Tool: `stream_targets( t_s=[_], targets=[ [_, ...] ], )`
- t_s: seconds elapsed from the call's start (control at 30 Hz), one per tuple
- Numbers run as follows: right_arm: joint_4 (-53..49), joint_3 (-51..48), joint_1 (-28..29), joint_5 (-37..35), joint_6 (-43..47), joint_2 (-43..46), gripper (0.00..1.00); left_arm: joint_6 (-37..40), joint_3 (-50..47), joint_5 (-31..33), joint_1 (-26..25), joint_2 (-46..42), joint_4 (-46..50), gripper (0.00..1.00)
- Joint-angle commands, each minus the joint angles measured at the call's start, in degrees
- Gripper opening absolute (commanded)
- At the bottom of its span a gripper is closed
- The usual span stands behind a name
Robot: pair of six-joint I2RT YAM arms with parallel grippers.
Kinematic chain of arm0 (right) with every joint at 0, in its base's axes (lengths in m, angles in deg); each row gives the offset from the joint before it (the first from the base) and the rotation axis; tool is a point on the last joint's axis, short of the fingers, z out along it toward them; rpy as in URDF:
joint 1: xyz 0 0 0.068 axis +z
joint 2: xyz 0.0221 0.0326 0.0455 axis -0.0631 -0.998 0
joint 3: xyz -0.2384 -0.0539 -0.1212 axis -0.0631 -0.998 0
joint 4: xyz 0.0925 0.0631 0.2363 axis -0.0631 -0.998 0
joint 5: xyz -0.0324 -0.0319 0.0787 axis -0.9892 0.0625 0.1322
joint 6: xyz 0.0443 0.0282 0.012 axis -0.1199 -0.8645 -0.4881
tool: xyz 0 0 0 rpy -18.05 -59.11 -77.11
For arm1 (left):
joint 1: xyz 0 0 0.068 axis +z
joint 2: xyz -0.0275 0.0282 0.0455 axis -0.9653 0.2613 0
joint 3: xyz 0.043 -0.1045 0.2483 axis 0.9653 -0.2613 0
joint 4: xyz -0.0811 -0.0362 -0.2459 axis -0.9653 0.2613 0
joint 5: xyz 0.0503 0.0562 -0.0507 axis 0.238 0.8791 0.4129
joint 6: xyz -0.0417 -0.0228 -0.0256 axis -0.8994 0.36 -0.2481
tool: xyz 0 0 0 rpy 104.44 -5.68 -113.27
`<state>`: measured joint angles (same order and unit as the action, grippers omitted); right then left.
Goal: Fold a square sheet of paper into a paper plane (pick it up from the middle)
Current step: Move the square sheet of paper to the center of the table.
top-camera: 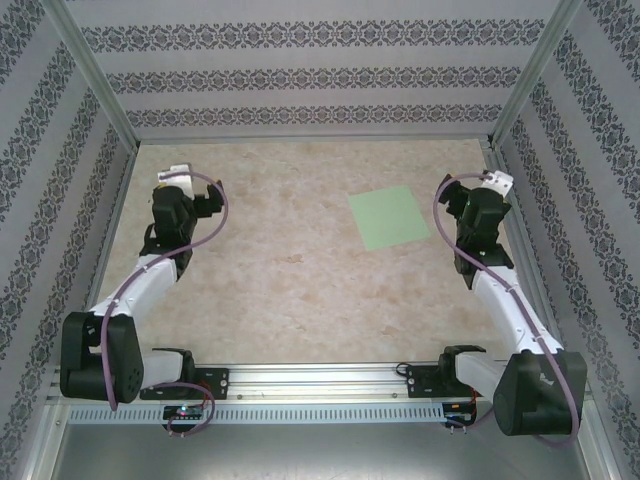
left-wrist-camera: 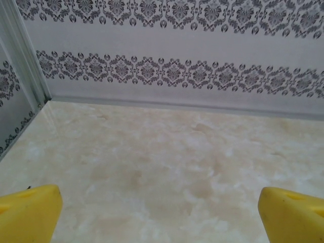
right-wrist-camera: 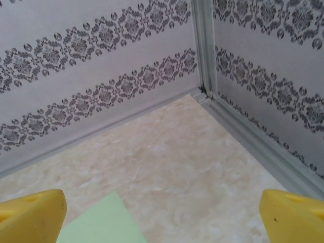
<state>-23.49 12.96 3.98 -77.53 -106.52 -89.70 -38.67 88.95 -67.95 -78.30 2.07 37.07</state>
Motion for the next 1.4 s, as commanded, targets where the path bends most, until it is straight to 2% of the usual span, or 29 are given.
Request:
stream_targets(
  t_s=[0.0, 0.17, 0.23, 0.47, 0.63, 0.8, 1.1, 1.37],
  targets=[
    [-16.6, 4.5, 0.2, 7.1, -5.9, -2.9, 0.98, -6.7, 6.4, -3.6, 0.0, -1.7, 17.1, 1.00],
    [-23.3, 12.7, 0.7, 20.0, -9.9, -13.4, 0.98, -12.0, 19.3, -11.1, 0.0, 1.4, 32.8, 1.00],
    [-24.1, 14.9, 1.6, 21.4, -11.6, -17.6, 0.98, -12.6, 21.7, -13.9, 0.0, 2.7, 35.3, 1.00],
    [-25.3, 20.6, 7.1, 21.0, -17.0, -30.4, 0.96, -14.2, 22.7, -16.5, 0.0, 3.3, 36.5, 1.00],
    [-28.9, 27.3, 10.6, 19.8, -18.2, -39.4, 0.93, -12.9, 23.4, -22.8, 0.0, 5.4, 35.8, 1.00],
    [-31.7, 33.8, 12.9, 18.6, -17.9, -46.5, 0.91, -12.7, 23.2, -21.5, 0.0, 5.9, 35.2, 1.00],
    [-34.8, 38.3, 16.3, 19.2, -18.0, -53.7, 0.92, -12.8, 22.5, -24.0, 0.0, 6.1, 33.9, 1.00],
    [-37.6, 37.5, 26.1, 19.9, -17.9, -56.0, 0.92, -13.1, 22.5, -24.9, 0.0, 6.5, 34.0, 1.00]
  ],
)
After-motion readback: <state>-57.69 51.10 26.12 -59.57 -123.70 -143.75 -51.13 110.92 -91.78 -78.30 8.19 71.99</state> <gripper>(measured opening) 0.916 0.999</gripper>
